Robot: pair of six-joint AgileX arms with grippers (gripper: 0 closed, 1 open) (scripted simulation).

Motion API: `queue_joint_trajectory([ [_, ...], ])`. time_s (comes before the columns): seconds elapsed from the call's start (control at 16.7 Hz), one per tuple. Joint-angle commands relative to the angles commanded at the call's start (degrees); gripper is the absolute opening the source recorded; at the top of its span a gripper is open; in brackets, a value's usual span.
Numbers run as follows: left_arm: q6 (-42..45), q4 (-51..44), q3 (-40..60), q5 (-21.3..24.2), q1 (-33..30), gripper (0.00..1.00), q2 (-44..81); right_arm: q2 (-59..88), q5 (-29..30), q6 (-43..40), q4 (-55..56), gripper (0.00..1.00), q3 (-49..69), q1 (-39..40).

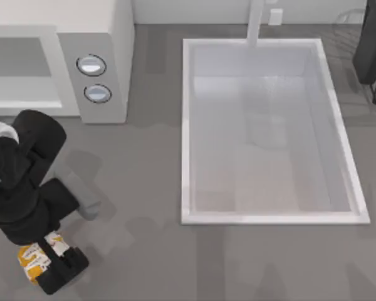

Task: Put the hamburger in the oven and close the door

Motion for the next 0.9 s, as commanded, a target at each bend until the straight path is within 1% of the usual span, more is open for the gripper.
queue_joint_trajectory([
  [0.12,0.1,5.3,-2.5,0.0,0.0,1.0,2.6,0.0,0.0,0.0,0.0,1.0,0.0,0.0],
  [0.24,0.1,8.4,-4.1,0.0,0.0,1.0,4.5,0.0,0.0,0.0,0.0,1.0,0.0,0.0],
  [0.54,0.2,9.1,-4.5,0.0,0.0,1.0,4.9,0.0,0.0,0.0,0.0,1.0,0.0,0.0],
  [0.9,0.2,9.1,-4.5,0.0,0.0,0.55,4.9,0.0,0.0,0.0,0.0,1.0,0.0,0.0],
])
